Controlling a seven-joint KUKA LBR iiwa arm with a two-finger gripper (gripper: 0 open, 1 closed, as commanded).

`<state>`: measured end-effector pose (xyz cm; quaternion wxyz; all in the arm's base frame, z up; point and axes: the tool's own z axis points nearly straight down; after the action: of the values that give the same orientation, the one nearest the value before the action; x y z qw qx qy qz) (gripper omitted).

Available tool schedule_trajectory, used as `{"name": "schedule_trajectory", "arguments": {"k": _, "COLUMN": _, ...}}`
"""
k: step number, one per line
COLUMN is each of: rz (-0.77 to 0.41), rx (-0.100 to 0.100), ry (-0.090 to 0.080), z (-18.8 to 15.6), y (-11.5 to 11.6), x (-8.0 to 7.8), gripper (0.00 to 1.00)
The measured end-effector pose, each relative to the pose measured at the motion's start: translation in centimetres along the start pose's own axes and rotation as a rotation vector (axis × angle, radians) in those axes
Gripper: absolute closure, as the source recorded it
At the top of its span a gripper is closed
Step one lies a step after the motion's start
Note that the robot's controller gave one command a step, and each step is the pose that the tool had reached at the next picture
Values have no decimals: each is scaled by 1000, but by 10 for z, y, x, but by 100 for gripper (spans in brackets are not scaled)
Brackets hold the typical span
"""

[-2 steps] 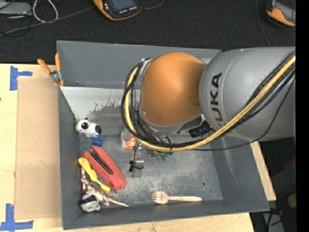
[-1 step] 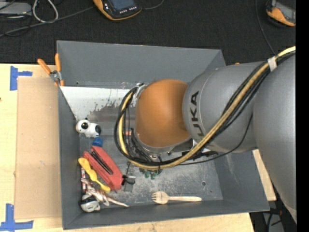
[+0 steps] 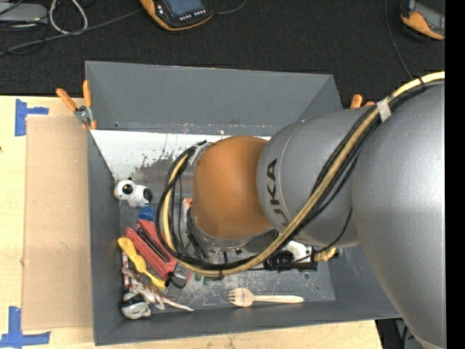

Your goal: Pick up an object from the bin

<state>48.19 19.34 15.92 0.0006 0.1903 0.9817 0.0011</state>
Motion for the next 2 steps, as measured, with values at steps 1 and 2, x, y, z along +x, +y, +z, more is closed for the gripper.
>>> {"name": "schedule_trajectory", "arguments": {"k": 1, "rz": 14, "rx": 9, "ry": 9, "z": 24, "y": -8, "x": 5, "gripper": 0}}
{"name": "schedule_trajectory", "arguments": {"k": 2, "rz": 136, "rx": 0, "ry": 1, "z": 83, "y": 0, "x": -24, "gripper": 0}}
